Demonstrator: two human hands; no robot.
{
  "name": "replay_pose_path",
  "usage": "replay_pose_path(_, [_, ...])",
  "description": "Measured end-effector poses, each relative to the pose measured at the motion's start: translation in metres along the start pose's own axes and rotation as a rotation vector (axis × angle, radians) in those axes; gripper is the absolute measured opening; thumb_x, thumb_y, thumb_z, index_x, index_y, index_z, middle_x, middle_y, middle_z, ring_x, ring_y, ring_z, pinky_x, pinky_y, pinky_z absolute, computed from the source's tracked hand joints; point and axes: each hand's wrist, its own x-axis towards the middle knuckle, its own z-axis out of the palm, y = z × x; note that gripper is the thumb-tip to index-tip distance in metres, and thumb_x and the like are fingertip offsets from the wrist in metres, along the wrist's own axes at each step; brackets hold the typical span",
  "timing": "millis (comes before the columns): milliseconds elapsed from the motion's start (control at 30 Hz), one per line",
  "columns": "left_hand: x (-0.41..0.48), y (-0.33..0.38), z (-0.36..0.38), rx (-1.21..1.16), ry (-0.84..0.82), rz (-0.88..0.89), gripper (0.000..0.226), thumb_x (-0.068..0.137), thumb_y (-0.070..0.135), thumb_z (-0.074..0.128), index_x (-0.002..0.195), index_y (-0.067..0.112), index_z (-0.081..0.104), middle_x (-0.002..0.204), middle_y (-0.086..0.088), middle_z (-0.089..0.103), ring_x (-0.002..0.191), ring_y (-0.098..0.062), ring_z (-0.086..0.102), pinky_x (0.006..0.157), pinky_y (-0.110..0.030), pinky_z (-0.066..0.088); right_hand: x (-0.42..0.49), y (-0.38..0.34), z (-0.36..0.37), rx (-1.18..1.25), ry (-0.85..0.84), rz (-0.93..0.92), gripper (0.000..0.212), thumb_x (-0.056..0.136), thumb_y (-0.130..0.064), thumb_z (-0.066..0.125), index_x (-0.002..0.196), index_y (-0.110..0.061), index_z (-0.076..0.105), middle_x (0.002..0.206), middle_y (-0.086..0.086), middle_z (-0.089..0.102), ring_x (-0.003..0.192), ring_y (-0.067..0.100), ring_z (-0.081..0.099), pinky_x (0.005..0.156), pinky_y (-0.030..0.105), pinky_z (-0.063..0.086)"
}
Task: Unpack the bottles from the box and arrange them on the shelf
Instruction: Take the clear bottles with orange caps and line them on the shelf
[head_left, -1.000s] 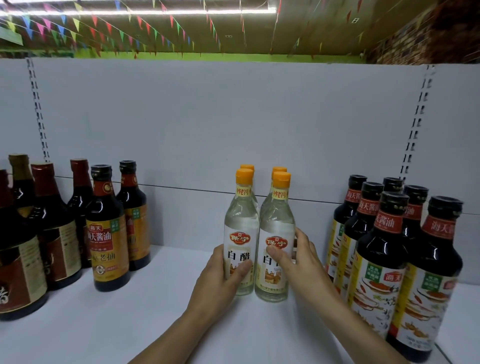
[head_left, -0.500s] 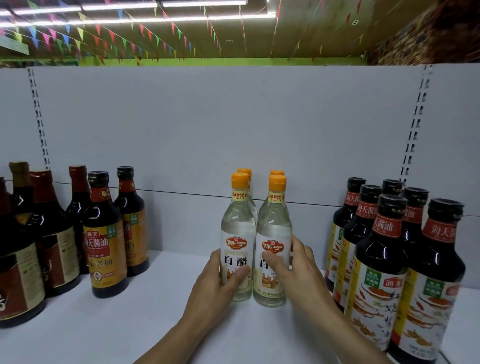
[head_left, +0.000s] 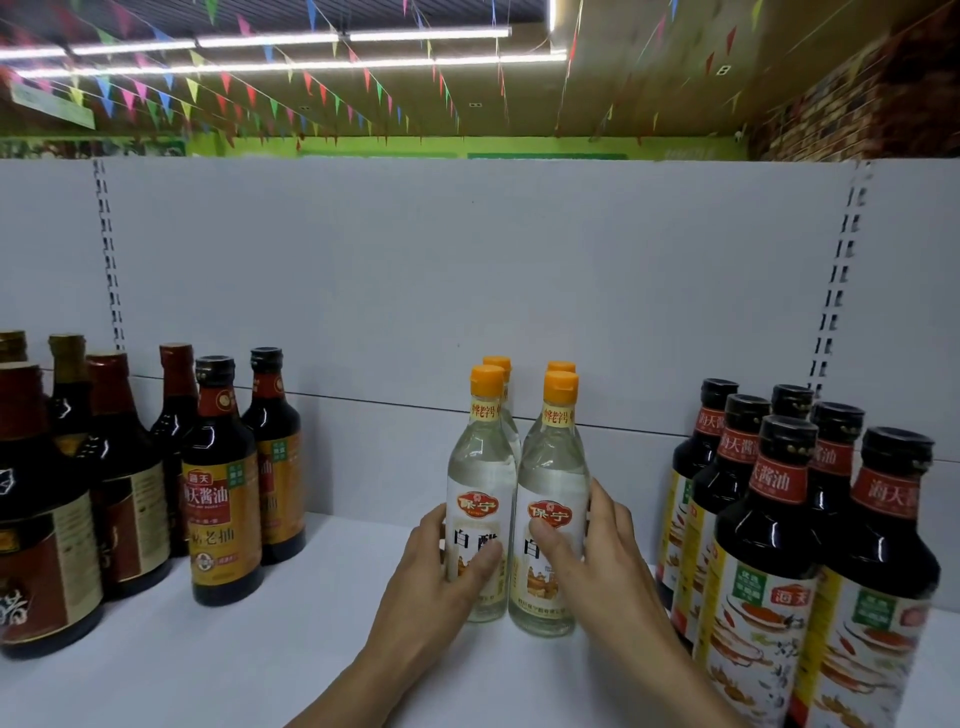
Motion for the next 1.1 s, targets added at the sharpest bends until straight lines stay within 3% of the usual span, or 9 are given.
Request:
replay_pose_path(133, [-0.001,0.016,-0.005,0.051,0.102,0.0,0.083,0.079,0.08,0.046,0.149,0.038,0.033,0.142,0.012,0.05,0.121,-0.01,0.058,0.09,-0.025,0.051,-0.002,-0.008,-0.004,-0.019,0.063,-0.063,0.073,0.098,-0.053,0.053,0.159,-0.036,0.016,0.154,-0.009,0.03,0.143,0.011,0.036,0.104,0.027,0.037])
replay_pose_path(333, [-0.008,0.038,-0.013,0.023,0.188,0.064,0.073,0.086,0.077,0.042,0.148,0.04,0.034,0.146,0.009,0.048,0.128,-0.01,0.053,0.099,-0.033,0.05,-0.01,-0.018,-0.007,-0.119,0.183,-0.208,0.069,0.101,-0.042,0.055,0.159,-0.026,0.021,0.152,-0.008,0.033,0.142,0.007,0.03,0.103,0.017,0.027])
replay_pose_path(533, [-0.028,0.059,-0.019,0.016,0.165,0.081,0.078,0.08,0.071,0.044,0.151,0.039,0.032,0.152,0.009,0.043,0.13,-0.01,0.048,0.102,-0.032,0.047,-0.022,-0.034,-0.005,-0.257,0.237,-0.386,0.063,0.097,-0.027,0.063,0.153,-0.019,0.035,0.147,-0.003,0.037,0.134,0.011,0.035,0.099,0.019,0.038])
replay_pose_path(633, [-0.037,0.061,-0.029,0.028,0.18,0.099,0.074,0.08,0.07,0.046,0.148,0.042,0.032,0.147,0.014,0.044,0.127,-0.005,0.047,0.098,-0.026,0.045,-0.028,-0.043,-0.001,-0.224,0.168,-0.427,0.063,0.097,-0.03,0.062,0.153,-0.024,0.033,0.148,-0.009,0.034,0.134,0.007,0.034,0.102,0.022,0.044])
replay_pose_path(767, [-0.057,0.06,-0.05,0.017,0.228,0.099,0.066,0.081,0.064,0.051,0.142,0.047,0.034,0.137,0.021,0.045,0.122,0.0,0.049,0.093,-0.018,0.041,-0.04,-0.057,0.009,-0.18,0.033,-0.413,0.063,0.1,-0.036,0.058,0.155,-0.032,0.027,0.152,-0.015,0.03,0.14,0.007,0.031,0.113,0.029,0.042])
replay_pose_path(933, [-0.097,0.047,-0.094,0.039,0.288,0.083,0.055,0.088,0.056,0.057,0.139,0.048,0.038,0.133,0.029,0.048,0.121,0.015,0.047,0.091,-0.013,0.041,-0.067,-0.09,0.032,-0.142,-0.103,-0.426,0.06,0.101,-0.041,0.054,0.154,-0.039,0.026,0.151,-0.024,0.029,0.141,-0.003,0.028,0.106,0.012,0.022])
replay_pose_path(1100, [-0.142,0.03,-0.147,0.071,0.396,0.01,0.047,0.096,0.039,0.062,0.138,0.046,0.041,0.13,0.029,0.052,0.119,0.012,0.05,0.087,-0.01,0.041,-0.101,-0.128,0.068,-0.101,-0.258,-0.499,0.057,0.103,-0.042,0.05,0.154,-0.038,0.026,0.149,-0.024,0.03,0.139,-0.005,0.028,0.104,0.006,0.021])
